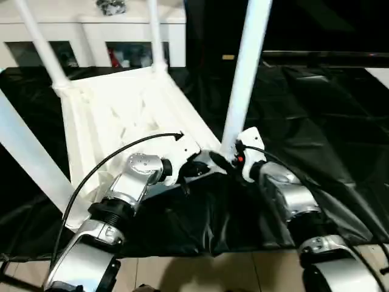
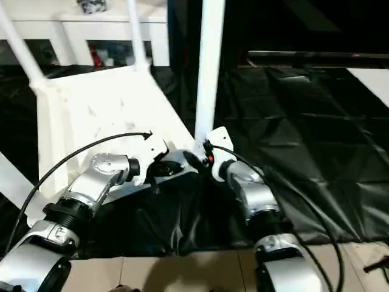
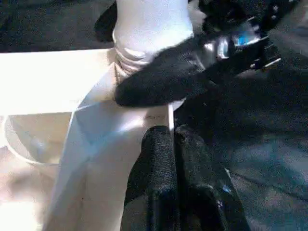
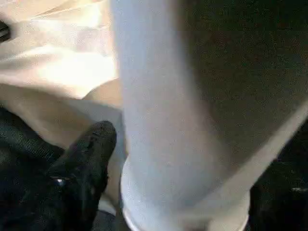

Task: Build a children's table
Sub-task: Rotate leg to tighten

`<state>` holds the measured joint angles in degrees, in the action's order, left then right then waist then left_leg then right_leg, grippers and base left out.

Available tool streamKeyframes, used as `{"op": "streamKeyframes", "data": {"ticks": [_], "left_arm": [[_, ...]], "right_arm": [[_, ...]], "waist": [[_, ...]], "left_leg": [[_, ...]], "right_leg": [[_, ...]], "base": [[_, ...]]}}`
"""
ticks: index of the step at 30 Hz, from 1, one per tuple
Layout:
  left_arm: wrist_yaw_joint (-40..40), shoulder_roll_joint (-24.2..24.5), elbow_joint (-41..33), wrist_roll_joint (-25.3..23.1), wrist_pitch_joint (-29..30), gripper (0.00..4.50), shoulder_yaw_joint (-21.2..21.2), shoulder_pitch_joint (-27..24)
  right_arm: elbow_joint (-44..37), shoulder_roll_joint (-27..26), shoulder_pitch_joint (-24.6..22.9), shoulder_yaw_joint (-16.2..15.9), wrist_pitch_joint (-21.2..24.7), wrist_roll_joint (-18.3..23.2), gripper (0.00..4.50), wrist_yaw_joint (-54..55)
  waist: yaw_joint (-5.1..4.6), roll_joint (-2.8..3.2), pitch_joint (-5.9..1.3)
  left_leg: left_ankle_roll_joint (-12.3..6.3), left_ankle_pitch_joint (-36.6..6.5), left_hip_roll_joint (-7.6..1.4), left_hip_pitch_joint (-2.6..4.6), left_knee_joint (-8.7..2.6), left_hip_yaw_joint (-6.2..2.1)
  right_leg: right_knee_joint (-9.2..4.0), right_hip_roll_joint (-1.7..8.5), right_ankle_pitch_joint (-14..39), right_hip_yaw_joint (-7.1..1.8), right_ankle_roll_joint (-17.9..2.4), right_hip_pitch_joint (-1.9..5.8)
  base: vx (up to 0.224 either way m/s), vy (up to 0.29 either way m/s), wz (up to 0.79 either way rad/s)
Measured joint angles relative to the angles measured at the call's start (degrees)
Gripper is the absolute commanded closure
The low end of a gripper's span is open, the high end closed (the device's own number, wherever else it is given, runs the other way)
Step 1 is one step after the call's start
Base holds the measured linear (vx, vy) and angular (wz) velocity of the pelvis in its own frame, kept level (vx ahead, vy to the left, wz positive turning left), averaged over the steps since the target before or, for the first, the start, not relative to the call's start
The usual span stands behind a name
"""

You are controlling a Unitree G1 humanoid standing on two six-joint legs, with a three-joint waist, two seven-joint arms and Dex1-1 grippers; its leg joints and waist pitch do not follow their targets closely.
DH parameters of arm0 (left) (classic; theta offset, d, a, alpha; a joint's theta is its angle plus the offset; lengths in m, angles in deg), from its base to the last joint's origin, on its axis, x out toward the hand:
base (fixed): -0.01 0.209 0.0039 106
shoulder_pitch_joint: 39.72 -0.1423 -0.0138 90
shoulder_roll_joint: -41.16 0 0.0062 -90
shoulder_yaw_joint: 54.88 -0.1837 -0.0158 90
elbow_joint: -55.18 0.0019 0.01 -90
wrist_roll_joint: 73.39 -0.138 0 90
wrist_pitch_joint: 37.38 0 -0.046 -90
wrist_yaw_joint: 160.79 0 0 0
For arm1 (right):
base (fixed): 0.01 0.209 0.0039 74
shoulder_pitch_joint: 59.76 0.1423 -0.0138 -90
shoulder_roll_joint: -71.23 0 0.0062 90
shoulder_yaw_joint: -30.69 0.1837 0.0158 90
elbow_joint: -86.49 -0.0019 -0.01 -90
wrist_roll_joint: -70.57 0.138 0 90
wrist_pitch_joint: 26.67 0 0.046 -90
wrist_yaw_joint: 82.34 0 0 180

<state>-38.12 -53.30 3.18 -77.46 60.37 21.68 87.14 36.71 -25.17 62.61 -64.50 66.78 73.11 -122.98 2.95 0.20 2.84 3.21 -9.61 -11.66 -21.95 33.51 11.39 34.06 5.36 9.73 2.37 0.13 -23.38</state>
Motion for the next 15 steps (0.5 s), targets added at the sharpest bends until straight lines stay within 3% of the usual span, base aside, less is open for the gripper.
{"op": "streamKeyframes", "data": {"ticks": [8, 15], "left_arm": [[-10.40, 3.31, -1.30, 2.51, -2.13, 4.50, -0.88, -1.15], [-16.79, 5.55, -1.45, 3.87, -3.10, 4.50, -1.97, -1.58]], "right_arm": [[-6.04, 7.74, -3.29, -3.76, -1.24, 1.65, 0.72, -19.06], [-9.64, 10.65, -4.61, -5.75, 0.85, 3.38, 1.07, -27.45]], "waist": [[2.18, 0.11, 0.07], [2.61, 0.14, 0.09]], "left_leg": [[-0.02, -0.04, -0.13, -0.13, 0.00, 0.07], [-0.01, -0.03, -0.14, -0.12, 0.07, 0.15]], "right_leg": [[0.03, -0.02, 0.11, 0.14, 0.09, -0.08], [0.05, 0.03, 0.07, 0.12, 0.03, -0.02]], "base": [[0.000, 0.000, 0.00], [0.000, 0.000, 0.00]]}}
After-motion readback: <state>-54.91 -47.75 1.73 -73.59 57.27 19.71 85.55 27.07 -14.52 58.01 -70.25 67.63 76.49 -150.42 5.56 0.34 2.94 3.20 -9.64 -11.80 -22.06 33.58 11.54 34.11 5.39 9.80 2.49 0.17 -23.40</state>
